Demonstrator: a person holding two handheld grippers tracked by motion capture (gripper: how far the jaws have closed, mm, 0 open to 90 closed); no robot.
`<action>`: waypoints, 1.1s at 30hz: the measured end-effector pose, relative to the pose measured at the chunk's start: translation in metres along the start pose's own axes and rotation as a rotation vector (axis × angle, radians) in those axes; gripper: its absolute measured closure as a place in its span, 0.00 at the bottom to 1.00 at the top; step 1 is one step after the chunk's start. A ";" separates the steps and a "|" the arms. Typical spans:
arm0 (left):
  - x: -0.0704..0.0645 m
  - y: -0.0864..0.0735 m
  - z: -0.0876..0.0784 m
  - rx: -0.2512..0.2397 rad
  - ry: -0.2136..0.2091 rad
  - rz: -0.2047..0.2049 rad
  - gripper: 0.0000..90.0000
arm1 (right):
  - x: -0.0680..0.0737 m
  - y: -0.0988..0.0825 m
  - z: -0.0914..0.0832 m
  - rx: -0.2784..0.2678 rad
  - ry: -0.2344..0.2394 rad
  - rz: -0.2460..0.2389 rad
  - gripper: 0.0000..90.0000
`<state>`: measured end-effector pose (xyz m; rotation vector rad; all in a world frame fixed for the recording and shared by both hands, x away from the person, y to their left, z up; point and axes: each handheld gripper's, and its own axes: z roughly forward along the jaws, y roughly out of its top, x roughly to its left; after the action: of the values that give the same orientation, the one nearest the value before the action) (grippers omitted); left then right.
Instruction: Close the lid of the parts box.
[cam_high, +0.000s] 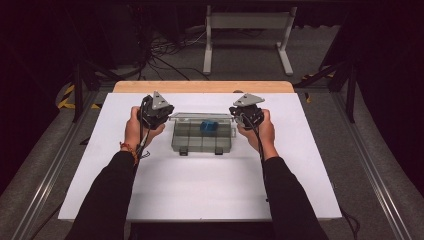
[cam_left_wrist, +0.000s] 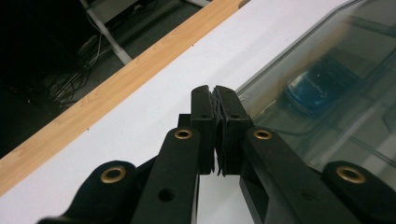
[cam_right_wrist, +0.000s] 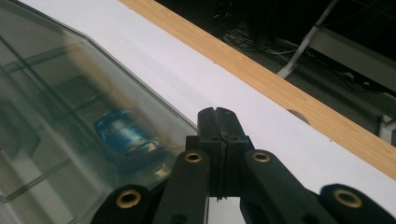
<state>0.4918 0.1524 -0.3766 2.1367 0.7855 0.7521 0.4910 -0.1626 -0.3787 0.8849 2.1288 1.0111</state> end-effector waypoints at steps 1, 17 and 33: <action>-0.001 -0.001 0.000 0.007 0.001 0.011 0.97 | 0.001 0.000 -0.001 0.002 0.005 -0.006 1.00; -0.012 -0.013 -0.015 0.006 -0.051 0.073 1.00 | 0.023 -0.010 -0.011 0.028 0.085 -0.074 1.00; -0.026 -0.025 -0.012 0.008 -0.107 0.088 1.00 | 0.032 -0.028 -0.013 0.072 0.149 -0.057 1.00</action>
<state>0.4593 0.1517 -0.3962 2.2112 0.6428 0.6739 0.4542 -0.1565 -0.4023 0.7996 2.3150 1.0042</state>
